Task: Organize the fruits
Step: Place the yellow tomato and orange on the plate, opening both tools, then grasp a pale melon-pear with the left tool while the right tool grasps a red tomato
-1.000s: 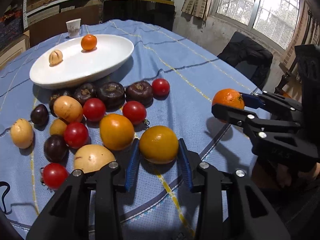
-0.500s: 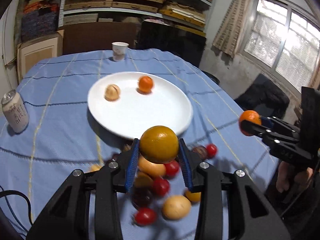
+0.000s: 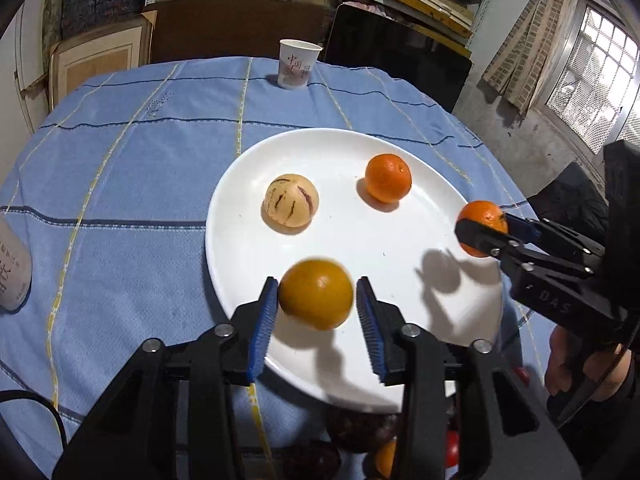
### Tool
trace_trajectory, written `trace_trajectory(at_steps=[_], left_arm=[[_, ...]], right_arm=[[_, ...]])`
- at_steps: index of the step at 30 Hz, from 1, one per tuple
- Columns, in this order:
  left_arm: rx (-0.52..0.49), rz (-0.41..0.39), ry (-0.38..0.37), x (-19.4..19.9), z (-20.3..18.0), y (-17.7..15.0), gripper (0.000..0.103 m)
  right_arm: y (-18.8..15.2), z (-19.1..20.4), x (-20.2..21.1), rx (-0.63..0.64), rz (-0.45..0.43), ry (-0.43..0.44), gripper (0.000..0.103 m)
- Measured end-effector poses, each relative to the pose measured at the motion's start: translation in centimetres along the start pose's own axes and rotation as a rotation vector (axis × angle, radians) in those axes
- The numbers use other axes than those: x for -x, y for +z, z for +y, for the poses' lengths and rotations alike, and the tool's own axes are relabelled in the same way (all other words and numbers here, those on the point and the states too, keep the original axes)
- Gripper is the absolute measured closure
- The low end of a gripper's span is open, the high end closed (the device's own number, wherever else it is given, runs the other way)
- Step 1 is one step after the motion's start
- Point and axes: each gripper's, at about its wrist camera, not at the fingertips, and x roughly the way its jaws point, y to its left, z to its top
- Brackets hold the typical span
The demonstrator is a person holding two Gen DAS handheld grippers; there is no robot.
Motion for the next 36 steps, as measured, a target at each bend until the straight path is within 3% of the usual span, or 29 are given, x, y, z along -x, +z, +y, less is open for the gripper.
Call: trace_trajectory(at_steps=[3, 5, 9, 13, 18, 22, 25, 34, 36], left_arm=[[-0.002, -0.032, 0.002, 0.8, -0.1, 0.3, 0.046], [-0.002, -0.061, 0.012, 2.0, -0.2, 0.2, 0.034], [-0.012, -0.101, 0.002, 5.1, -0.5, -1.2, 0.030], [-0.080, -0.121, 0.042, 8.4, -0.8, -5.1, 0.020], [-0.160, -0.084, 0.128, 9.4, -0.2, -10.4, 0.020], [-0.165, -0.047, 0.174, 8.4, 0.6, -12.7, 0.020], [-0.162, -0.027, 0.190, 7.5, 0.8, -13.0, 0.020], [-0.119, 0.000, 0.206, 6.6, 1.1, -12.2, 0.020], [-0.110, 0.011, 0.203, 6.4, 1.3, -12.2, 0.024]], right_arm=[[0.2, 0.3, -0.7, 0.012, 0.003, -0.006, 0.055], [0.2, 0.4, 0.1, 0.024, -0.032, -0.032, 0.047], [-0.5, 0.4, 3.5, 0.030, -0.097, -0.032, 0.041], [-3.6, 0.4, 8.1, 0.018, -0.147, 0.007, 0.035], [-10.0, -0.3, 10.9, -0.059, -0.138, 0.087, 0.033], [-14.3, -1.0, 10.3, -0.119, -0.092, 0.086, 0.033], [-15.5, -1.5, 10.0, -0.154, -0.067, 0.084, 0.033], [-16.5, -1.2, 10.8, -0.140, -0.109, 0.061, 0.033], [-16.4, -1.3, 10.8, -0.142, -0.107, 0.066, 0.033]])
